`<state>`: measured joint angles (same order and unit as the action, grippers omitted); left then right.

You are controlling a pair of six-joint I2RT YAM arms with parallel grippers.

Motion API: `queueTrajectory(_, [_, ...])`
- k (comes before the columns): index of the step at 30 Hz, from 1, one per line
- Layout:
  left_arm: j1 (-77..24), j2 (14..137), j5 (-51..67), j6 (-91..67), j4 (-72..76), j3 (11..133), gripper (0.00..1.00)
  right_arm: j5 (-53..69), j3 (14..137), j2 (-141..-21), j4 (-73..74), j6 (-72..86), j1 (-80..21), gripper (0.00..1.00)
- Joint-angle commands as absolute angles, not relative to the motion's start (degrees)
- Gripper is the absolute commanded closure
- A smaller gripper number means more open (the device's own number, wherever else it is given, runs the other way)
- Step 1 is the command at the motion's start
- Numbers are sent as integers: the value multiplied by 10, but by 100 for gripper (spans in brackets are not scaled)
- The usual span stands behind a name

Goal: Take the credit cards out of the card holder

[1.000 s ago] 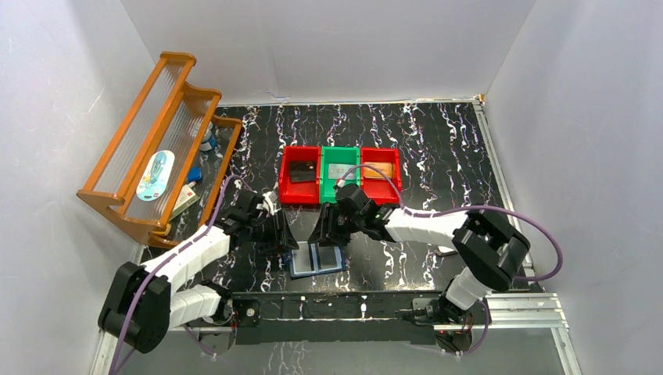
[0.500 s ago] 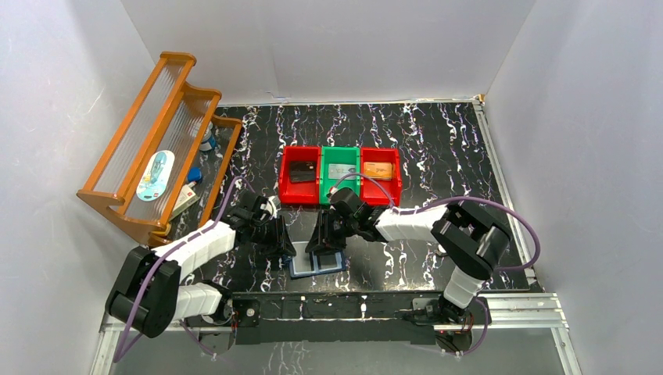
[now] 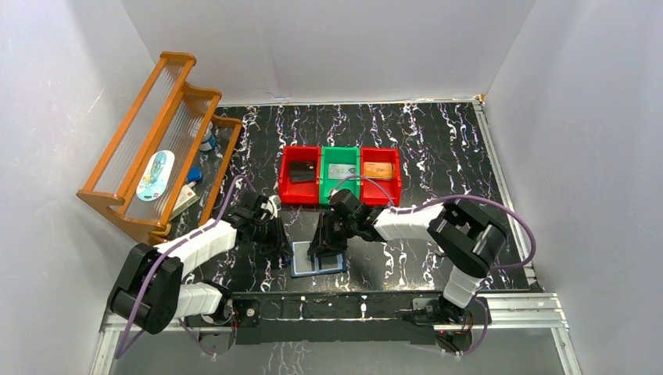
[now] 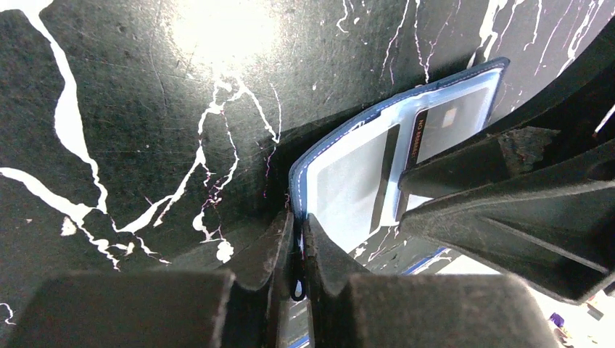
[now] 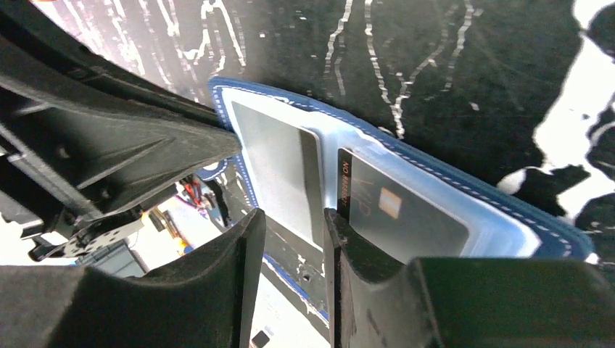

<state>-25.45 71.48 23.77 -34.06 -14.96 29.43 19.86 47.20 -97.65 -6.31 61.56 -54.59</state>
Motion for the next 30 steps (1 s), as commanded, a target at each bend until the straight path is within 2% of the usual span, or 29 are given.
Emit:
queueTrajectory(1, [-255,722,248,-334,-151,309,95,176,501,-987,-15,607,-545,56])
queueTrajectory(8, [-255,726,249,-332,-147,297,96,143,516,-993,37,593,-545,54])
queueTrajectory(21, [-256,724,261,-341,-133,284,98,196,508,-1025,-27,602,-546,58])
queueTrajectory(30, [-256,718,263,-348,-127,280,100,221,484,-1012,-100,619,-542,82])
